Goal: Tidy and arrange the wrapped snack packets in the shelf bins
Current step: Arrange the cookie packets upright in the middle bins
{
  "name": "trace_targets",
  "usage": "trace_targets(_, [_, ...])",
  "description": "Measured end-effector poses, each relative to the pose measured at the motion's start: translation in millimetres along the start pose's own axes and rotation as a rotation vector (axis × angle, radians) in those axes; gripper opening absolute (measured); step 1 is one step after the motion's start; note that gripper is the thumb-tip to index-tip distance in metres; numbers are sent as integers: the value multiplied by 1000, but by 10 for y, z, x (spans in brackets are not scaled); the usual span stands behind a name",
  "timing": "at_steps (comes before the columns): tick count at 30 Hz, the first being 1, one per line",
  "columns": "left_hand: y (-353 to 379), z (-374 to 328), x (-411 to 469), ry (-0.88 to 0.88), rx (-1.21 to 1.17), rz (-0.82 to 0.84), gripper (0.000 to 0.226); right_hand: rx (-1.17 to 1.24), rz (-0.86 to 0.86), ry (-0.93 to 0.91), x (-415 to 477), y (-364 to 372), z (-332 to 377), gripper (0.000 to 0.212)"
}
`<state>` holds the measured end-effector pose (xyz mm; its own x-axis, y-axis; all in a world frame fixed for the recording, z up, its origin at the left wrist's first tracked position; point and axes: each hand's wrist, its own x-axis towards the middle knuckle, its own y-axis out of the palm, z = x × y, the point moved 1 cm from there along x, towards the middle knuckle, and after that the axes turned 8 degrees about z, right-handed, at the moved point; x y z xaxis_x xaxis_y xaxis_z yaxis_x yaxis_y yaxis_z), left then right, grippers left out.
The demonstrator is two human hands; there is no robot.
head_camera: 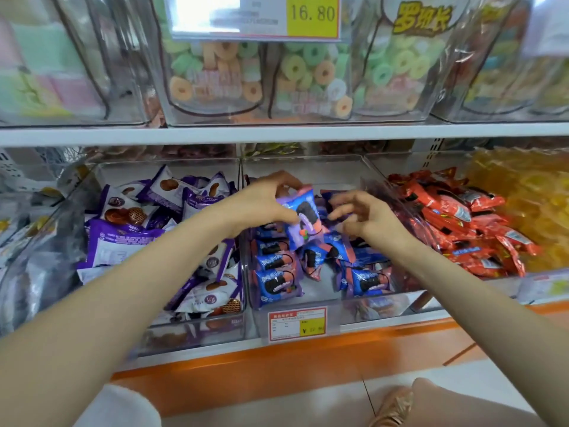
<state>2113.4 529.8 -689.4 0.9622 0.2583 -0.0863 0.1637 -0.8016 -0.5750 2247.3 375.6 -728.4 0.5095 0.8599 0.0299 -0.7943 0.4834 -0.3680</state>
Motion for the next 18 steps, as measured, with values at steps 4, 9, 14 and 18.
trace_targets(4, [116, -69, -33, -28, 232, 280, 36, -300, 99, -57, -56, -46, -69, 36])
trace_targets(9, [277, -45, -4, -38, 118, 266, 27, -132, 134, -52, -87, -54, 43, 43])
trace_targets(14, [526, 47, -24, 16, 905, 398, 40, -381, 98, -88, -85, -31, -51, 32])
trace_targets(18, [568, 80, -19, 48, 1194, 554, 56, -646, 184, -147, -54, 37, -166, 25])
